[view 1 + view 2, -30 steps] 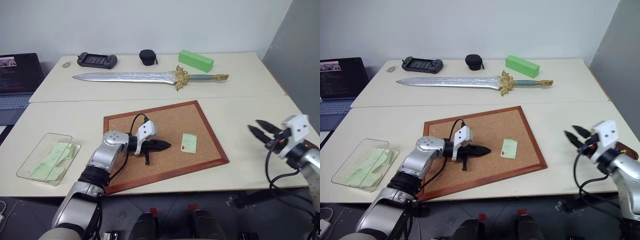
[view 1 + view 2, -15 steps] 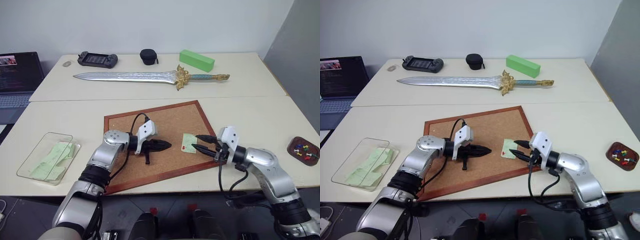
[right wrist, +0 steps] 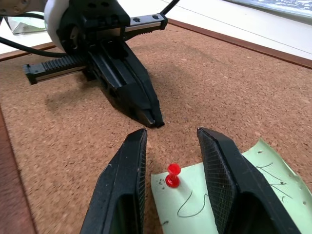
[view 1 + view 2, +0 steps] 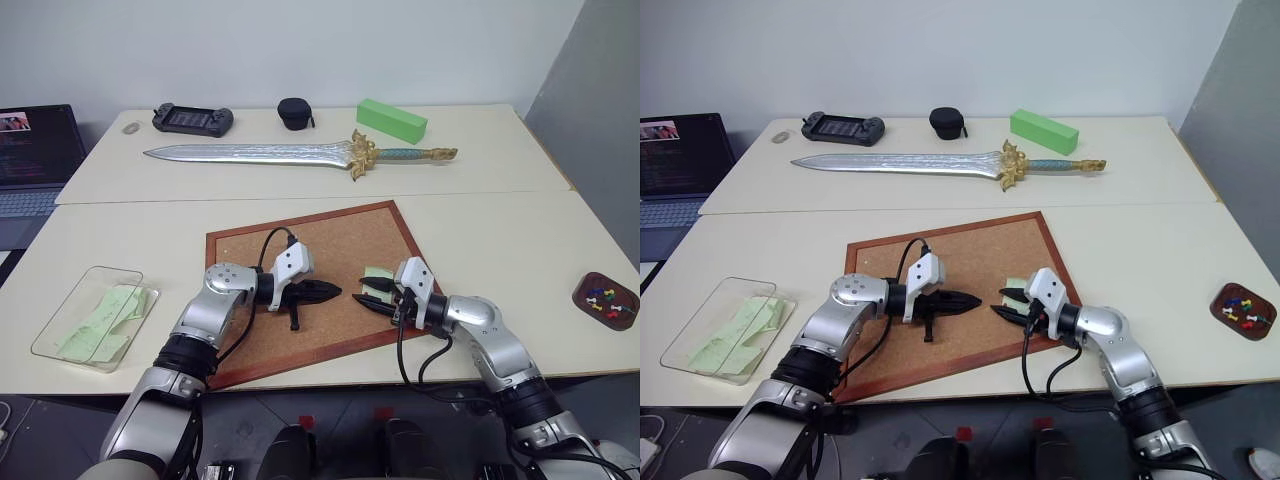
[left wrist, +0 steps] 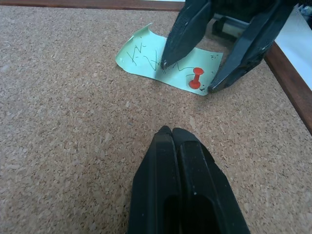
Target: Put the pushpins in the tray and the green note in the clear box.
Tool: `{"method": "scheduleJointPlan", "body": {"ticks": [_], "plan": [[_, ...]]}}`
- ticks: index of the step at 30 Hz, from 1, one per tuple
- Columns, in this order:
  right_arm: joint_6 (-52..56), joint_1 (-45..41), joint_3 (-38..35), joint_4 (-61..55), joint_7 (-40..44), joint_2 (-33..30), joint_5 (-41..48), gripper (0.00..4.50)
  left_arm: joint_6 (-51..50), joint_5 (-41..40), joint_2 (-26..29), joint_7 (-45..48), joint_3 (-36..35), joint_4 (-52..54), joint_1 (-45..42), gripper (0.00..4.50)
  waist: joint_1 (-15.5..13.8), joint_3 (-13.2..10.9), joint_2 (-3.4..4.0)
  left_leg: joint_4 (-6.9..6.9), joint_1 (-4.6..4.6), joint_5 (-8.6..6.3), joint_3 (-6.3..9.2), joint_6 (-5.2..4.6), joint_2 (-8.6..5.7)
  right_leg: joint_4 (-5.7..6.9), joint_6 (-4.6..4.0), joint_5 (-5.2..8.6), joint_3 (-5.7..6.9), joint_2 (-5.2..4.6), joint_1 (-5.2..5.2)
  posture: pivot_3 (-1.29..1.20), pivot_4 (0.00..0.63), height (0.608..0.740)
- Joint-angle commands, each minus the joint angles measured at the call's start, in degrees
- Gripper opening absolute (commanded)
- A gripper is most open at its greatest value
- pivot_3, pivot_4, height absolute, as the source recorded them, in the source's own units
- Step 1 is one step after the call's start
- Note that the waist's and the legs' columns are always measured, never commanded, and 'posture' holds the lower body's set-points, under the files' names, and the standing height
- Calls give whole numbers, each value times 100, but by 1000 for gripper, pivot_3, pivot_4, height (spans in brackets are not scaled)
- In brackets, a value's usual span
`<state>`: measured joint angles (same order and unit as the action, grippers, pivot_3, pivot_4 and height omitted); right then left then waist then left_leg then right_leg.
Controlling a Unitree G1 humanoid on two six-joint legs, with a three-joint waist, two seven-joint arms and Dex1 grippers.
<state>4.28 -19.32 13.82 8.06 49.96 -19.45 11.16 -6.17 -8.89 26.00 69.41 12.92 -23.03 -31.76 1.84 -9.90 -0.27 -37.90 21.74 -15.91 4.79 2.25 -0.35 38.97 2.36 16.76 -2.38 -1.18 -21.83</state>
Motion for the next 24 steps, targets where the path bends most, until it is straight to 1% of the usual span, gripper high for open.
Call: {"method": "scheduleJointPlan", "body": {"ticks": [1, 8, 10, 11, 12, 13, 19, 24], "plan": [[-139, -125, -8, 20, 100, 33, -34, 1729, -100, 86, 83, 13, 49, 4, 128, 0, 0, 0, 0, 0, 0, 0, 0, 0, 0, 0, 0, 0, 0, 0, 0, 0, 150, 740], [-146, -87, 24, 34, 214, 10, -100, 1729, -99, 78, 104, 0, 40, 61, 171, 0, 1, 0, 0, 1, 0, 0, 1, 0, 1, 1, 0, 0, 0, 0, -1, 0, 150, 740], [-135, -113, 13, 50, 222, 29, -89, 1361, -98, 81, 96, -5, 43, 52, 158, 0, 1, 0, 0, 1, 0, 0, 1, 0, 1, 1, 0, 0, 0, 0, -1, 0, 150, 740], [-133, -127, 7, 61, 225, 36, -83, 1340, -96, 84, 90, -9, 45, 41, 147, 0, 1, 0, 0, 1, 0, 0, 1, 0, 1, 1, 0, 0, 0, 0, -1, 0, 150, 740], [-129, -128, 4, 56, 227, 39, -78, 1217, -101, 83, 88, -12, 47, 48, 147, 0, 1, 0, 0, 1, 0, 0, 1, 0, 1, 0, 0, 0, 0, 0, -1, 0, 150, 740], [-129, -127, 4, 51, 230, 38, -76, 977, -106, 82, 86, -13, 47, 55, 147, 0, 1, 0, 0, 1, 0, 0, 1, 0, 1, 1, 0, 0, 0, 0, -1, 0, 150, 740], [-141, -101, -2, 36, 262, 15, -72, 18, -115, 81, 74, -16, 55, 69, 143, 0, 1, 0, 0, 1, 0, 0, 1, 0, 1, 0, 0, 0, 0, 0, -1, 0, 150, 740], [-151, -85, -20, -30, 250, 25, -62, 18, -137, 76, 64, -18, 56, 84, 148, 0, 1, 0, 0, 1, 0, 0, 1, 0, 1, 1, 0, 0, 0, 0, -1, 0, 150, 740]]}}
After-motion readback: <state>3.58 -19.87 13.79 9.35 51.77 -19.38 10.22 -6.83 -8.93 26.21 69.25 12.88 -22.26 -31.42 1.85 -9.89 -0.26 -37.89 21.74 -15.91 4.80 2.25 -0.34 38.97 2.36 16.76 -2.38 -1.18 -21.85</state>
